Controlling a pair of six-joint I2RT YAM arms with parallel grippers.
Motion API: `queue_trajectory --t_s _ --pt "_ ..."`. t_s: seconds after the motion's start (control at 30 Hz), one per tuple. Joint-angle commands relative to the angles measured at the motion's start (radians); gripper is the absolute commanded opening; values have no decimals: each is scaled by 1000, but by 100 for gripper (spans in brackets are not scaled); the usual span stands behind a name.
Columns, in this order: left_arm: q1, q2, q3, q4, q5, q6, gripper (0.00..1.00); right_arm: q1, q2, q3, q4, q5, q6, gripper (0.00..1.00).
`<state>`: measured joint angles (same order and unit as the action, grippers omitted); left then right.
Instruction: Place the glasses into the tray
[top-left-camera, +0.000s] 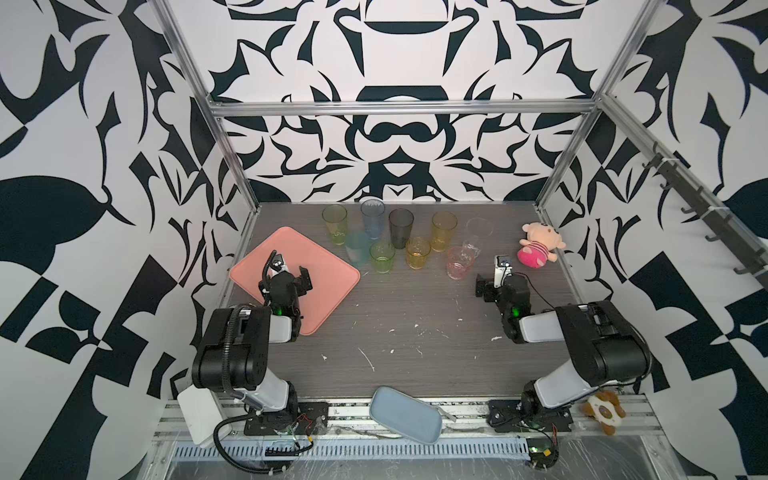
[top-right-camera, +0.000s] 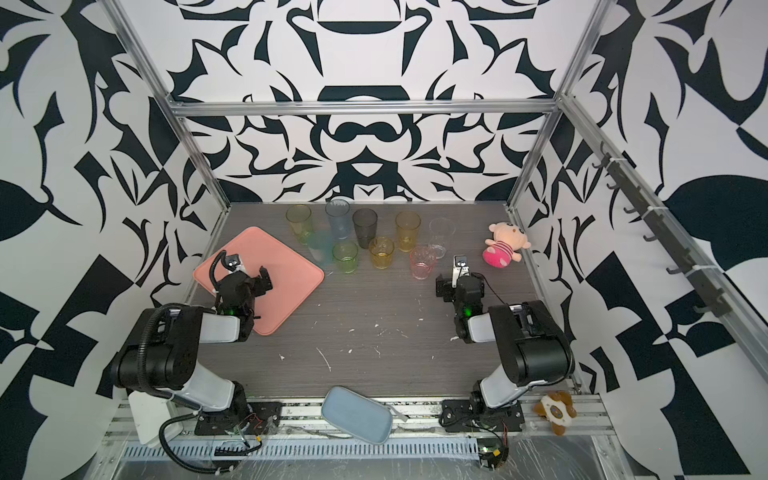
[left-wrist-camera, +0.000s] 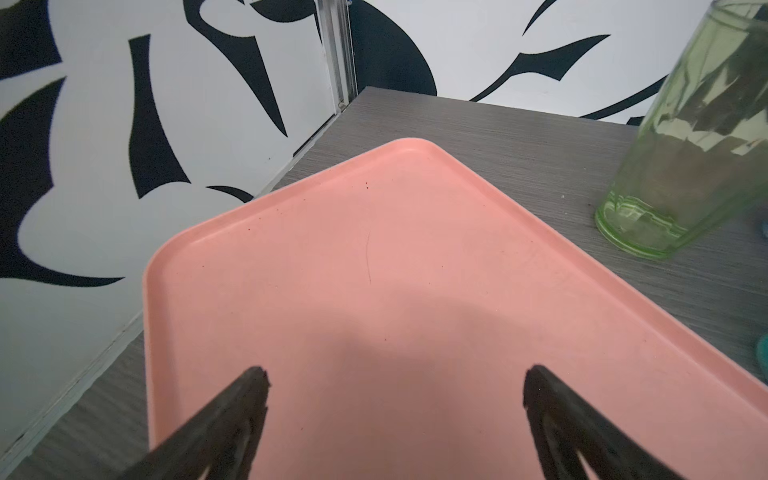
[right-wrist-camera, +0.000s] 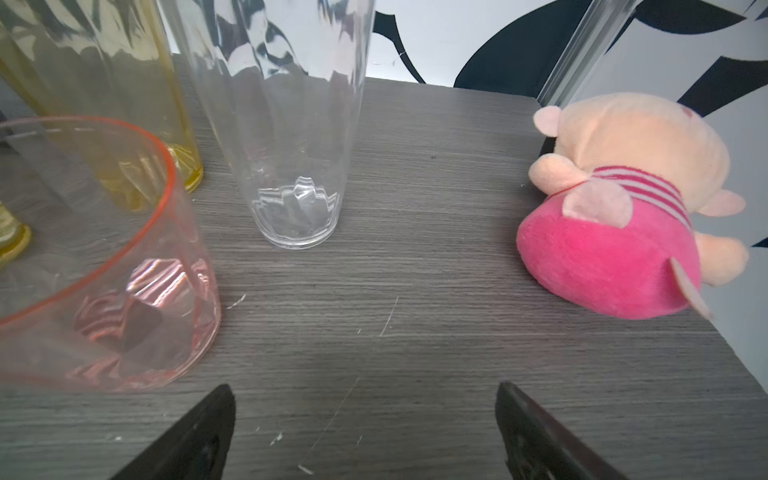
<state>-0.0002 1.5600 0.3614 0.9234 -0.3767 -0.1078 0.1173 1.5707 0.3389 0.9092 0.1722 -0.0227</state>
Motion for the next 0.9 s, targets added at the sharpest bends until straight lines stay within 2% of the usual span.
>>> queue_trajectory --t_s 0.0,0.87 --pt "2 1 -2 31 -3 -8 99 -5 -13 6 27 12 3 100" --pt "3 -3 -8 37 -5 -12 100 -7 -15 4 30 3 0 100"
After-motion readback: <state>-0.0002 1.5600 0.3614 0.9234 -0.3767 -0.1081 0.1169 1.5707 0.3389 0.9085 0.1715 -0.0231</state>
